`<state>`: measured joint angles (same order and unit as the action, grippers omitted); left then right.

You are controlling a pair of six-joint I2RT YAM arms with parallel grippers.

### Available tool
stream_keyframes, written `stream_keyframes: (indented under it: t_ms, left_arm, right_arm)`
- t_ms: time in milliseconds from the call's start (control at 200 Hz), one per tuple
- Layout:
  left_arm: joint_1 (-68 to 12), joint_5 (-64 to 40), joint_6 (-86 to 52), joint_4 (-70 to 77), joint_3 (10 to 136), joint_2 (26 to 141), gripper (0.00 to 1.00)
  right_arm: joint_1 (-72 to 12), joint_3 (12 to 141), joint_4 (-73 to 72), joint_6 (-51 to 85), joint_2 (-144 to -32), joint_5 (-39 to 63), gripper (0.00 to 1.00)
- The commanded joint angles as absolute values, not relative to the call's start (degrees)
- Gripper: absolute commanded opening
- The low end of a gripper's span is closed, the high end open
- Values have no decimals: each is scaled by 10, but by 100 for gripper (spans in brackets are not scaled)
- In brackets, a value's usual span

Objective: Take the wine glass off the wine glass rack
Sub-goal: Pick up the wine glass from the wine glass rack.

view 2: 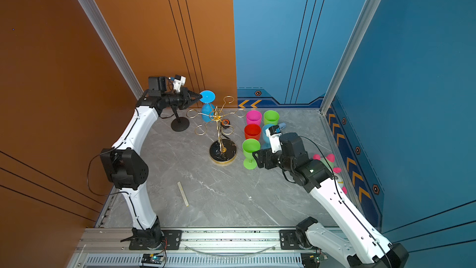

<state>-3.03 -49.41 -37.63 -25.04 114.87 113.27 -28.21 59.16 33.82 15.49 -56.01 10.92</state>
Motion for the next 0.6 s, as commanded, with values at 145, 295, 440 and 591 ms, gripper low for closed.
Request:
stream_keyframes:
  t_ms: [145, 295, 440, 591]
  left_arm:
    - [-33, -506, -374, -265, 1154, 1136, 6]
    - [-33, -510, -378, -265, 1151, 1131, 2]
    - [-33, -517, -384, -265, 1151, 1123, 0]
    - [-33, -524, -390, -264, 1151, 1115, 0]
  right_arm:
    - [-279, 584, 323, 163, -555, 110, 86]
    - [-279, 583, 321, 165, -555, 111, 86]
    - [-279, 581, 318, 166, -556, 112, 86]
    - [-279, 579, 315, 170, -556, 113, 86]
